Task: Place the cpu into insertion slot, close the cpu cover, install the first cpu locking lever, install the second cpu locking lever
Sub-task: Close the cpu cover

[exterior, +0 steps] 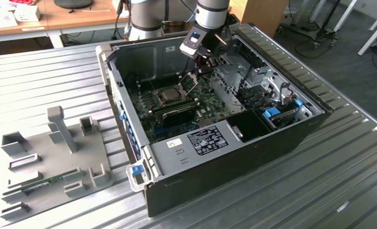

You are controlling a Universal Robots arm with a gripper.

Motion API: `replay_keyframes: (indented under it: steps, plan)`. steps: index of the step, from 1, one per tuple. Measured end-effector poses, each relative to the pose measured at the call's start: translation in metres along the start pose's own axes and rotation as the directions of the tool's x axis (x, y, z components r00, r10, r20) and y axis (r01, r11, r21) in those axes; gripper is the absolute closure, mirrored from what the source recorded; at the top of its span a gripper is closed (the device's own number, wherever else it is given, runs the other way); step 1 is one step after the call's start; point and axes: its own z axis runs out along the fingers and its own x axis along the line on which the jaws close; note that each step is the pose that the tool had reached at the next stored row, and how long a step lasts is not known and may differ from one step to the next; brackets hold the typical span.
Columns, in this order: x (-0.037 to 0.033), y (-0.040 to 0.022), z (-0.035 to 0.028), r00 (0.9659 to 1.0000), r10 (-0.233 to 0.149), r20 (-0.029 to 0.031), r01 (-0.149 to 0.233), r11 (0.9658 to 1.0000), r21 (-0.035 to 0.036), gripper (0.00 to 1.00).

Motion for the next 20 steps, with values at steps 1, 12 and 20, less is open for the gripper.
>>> replay_keyframes:
  steps: [1, 12, 20]
  plan:
    - [0.0000, 0.0000, 0.0009, 1.0000, 0.000, 0.0000, 0.000, 1.0000, 0.0000, 0.90]
    - [-0.0002, -0.0001, 0.0034, 1.0000, 0.000, 0.0001, 0.000, 1.0000, 0.0003, 0.90]
    - [-0.0002, -0.0002, 0.0057, 1.0000, 0.003, 0.0005, -0.003, 0.9978, 0.0663, 0.90]
